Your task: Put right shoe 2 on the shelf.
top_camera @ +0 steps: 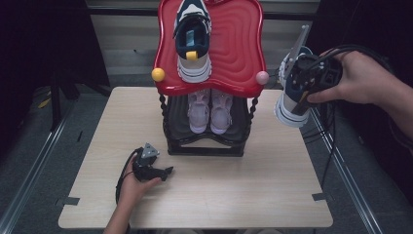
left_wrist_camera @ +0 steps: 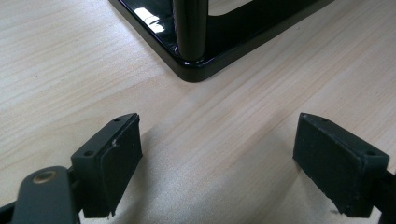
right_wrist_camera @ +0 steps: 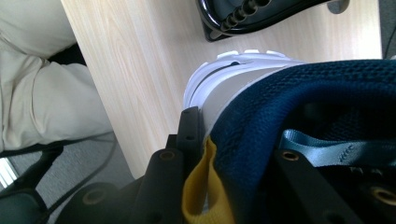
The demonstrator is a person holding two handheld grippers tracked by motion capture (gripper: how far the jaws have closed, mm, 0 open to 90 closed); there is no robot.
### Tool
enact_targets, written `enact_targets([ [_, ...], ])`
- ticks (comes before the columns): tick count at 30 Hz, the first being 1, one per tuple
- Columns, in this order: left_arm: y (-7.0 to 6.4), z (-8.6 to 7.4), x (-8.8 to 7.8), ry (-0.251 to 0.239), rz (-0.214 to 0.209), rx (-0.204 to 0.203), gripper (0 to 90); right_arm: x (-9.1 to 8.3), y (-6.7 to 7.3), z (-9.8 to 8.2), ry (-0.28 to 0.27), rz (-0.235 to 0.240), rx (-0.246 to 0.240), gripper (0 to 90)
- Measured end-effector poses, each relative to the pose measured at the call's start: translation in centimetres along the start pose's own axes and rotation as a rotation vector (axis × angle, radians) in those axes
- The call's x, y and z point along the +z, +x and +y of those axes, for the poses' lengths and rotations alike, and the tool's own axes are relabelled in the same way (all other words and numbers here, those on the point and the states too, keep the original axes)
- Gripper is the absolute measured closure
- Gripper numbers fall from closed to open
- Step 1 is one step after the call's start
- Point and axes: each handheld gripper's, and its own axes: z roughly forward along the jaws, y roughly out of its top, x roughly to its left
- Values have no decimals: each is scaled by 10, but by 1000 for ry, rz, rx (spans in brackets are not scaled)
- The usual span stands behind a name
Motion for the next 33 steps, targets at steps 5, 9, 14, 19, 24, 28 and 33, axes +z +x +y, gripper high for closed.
enact_targets([
  [5,0,0,0,0,0,0,149,-19,1,6,2,-37,-16,736],
  [9,0,0,0,0,1,0,149,-33,2,10,1,-65,-15,736],
  [14,0,0,0,0,0,0,148,-50,2,17,-6,-103,-27,737],
  [19,0,0,0,0,0,0,149,-61,2,29,-3,-144,-39,737],
  [24,0,0,0,-2,-1,-6,148,-71,5,44,-10,-174,-66,736],
  [28,-1,0,0,-6,-1,-11,149,-81,7,56,-24,-196,-83,737],
  [33,0,0,0,2,-3,0,149,-82,5,73,-28,-211,-101,737],
])
